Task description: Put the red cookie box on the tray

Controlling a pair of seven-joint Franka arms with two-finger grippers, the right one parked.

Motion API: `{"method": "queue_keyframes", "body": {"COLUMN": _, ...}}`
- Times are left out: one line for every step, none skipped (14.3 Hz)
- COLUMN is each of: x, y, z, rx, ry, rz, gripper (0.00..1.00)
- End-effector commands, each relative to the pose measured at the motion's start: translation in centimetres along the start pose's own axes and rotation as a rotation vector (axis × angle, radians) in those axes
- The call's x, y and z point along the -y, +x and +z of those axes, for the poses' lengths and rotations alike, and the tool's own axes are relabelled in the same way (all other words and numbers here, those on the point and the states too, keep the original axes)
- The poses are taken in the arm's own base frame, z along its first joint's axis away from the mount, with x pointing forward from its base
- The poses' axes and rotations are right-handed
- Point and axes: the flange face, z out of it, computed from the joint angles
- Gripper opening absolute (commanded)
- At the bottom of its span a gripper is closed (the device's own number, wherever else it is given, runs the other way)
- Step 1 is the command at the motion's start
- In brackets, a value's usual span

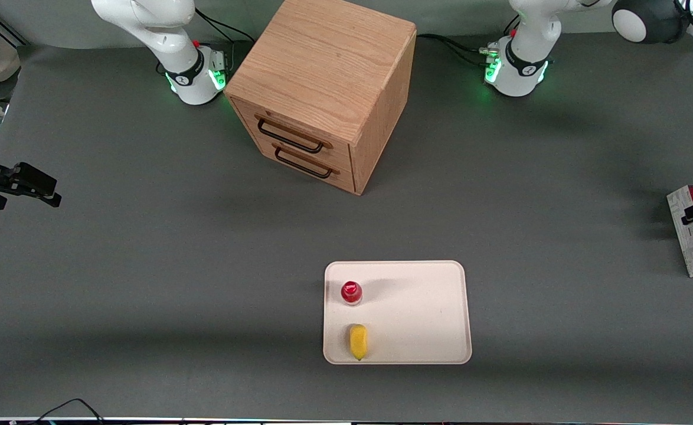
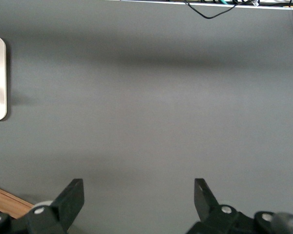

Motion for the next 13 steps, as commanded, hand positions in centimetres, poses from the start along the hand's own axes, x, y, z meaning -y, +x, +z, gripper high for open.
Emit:
{"method": "queue_keyframes", "body": {"x": -0.3, "y": 0.2, "z": 0.4, "rx": -0.021, "ry": 0.018, "rz": 0.012, "gripper": 0.69}}
{"method": "queue_keyframes", "body": {"x": -0.3, "y": 0.2, "z": 0.5, "rx": -0.019, "ry": 0.018, "rz": 0.014, "gripper": 0.34}}
{"method": "queue_keyframes", "body": {"x": -0.5, "y": 0.4, "z": 0.6, "rx": -0.017, "ry": 0.020, "rz": 0.020, "gripper": 0.11}}
{"method": "queue_keyframes", "body": {"x": -0.6, "y": 0.5, "z": 0.6, "rx": -0.018, "ry": 0.023, "rz": 0.022, "gripper": 0.00}}
{"method": "queue_keyframes", "body": {"x": -0.5, "y": 0.6, "z": 0.4, "rx": -0.022, "ry": 0.037, "rz": 0.027, "gripper": 0.00}}
{"method": "queue_keyframes", "body": {"x": -0.5, "y": 0.9, "z": 0.4, "rx": -0.025, "ry": 0.050, "rz": 0.037, "gripper": 0.00}}
{"method": "queue_keyframes", "body": {"x": -0.9, "y": 1.1, "z": 0.6, "rx": -0.029, "ry": 0.052, "rz": 0.042, "gripper": 0.00}}
{"method": "queue_keyframes", "body": {"x": -1.0, "y": 1.3, "z": 0.6, "rx": -0.034, "ry": 0.055, "rz": 0.044, "gripper": 0.00}}
{"method": "queue_keyframes", "body": {"x": -1.5, "y": 1.7, "z": 0.6, "rx": -0.034, "ry": 0.054, "rz": 0.054, "gripper": 0.00}}
{"method": "queue_keyframes", "body": {"x": -2.2, "y": 2.2, "z": 0.5, "rx": -0.032, "ry": 0.045, "rz": 0.070, "gripper": 0.00}}
{"method": "queue_keyframes", "body": {"x": -2.6, "y": 2.8, "z": -0.3, "rx": -0.044, "ry": 0.043, "rz": 0.076, "gripper": 0.00}}
{"method": "queue_keyframes", "body": {"x": -3.4, "y": 3.7, "z": -1.4, "rx": -0.060, "ry": 0.038, "rz": 0.086, "gripper": 0.00}}
{"method": "queue_keyframes", "body": {"x": -4.3, "y": 4.5, "z": -2.2, "rx": -0.067, "ry": 0.027, "rz": 0.095, "gripper": 0.00}}
